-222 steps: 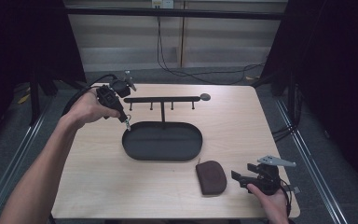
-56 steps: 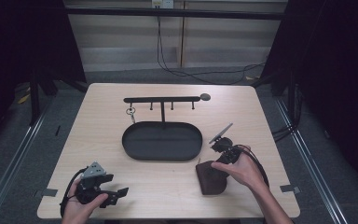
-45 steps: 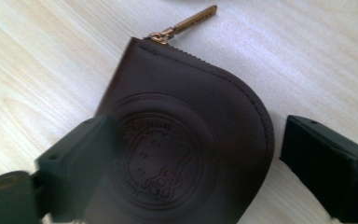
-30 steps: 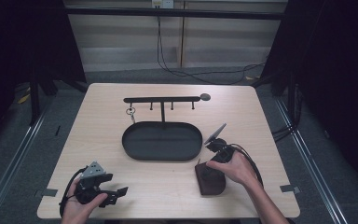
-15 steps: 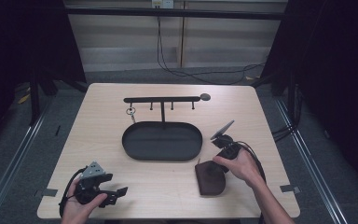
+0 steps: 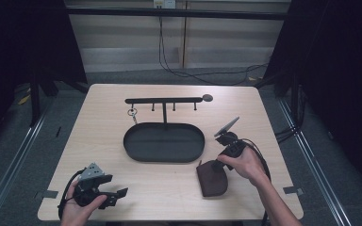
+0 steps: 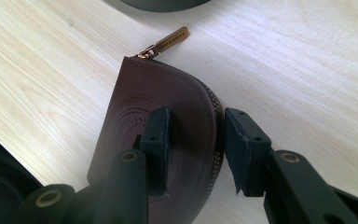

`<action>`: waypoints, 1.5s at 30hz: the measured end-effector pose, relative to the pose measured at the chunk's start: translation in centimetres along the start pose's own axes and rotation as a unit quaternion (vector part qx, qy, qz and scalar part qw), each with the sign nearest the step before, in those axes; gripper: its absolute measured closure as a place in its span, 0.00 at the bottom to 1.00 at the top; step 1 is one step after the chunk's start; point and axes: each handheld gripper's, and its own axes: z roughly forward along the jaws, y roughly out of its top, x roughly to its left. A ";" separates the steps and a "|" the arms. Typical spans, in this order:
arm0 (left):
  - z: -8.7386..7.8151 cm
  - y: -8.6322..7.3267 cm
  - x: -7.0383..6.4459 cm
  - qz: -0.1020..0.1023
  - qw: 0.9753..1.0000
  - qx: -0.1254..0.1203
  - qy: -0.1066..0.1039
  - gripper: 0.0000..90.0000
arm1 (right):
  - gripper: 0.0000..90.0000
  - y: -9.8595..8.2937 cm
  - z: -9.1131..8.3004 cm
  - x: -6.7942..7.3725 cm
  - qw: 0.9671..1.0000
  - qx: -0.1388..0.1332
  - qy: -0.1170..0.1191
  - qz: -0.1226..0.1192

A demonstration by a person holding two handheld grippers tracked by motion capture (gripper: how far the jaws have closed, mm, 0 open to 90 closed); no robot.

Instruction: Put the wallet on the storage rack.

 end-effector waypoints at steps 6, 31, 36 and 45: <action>0.0 0.0 -0.1 0.002 1.000 0.001 -0.002 0.22 | 0.72 0.1 -0.7 0.3 1.000 -0.003 -0.013 -0.004; 0.3 0.1 -0.5 0.018 1.000 0.009 -0.015 0.22 | 0.79 0.4 -3.3 1.2 0.999 -0.006 -0.033 -0.013; 0.7 0.2 -0.6 0.030 0.999 0.020 -0.014 0.22 | 0.79 0.6 -3.8 1.0 0.999 -0.003 -0.038 -0.006; 0.6 0.1 -0.5 0.024 0.999 0.020 -0.016 0.22 | 0.79 0.9 -4.6 1.0 0.998 0.004 -0.060 -0.004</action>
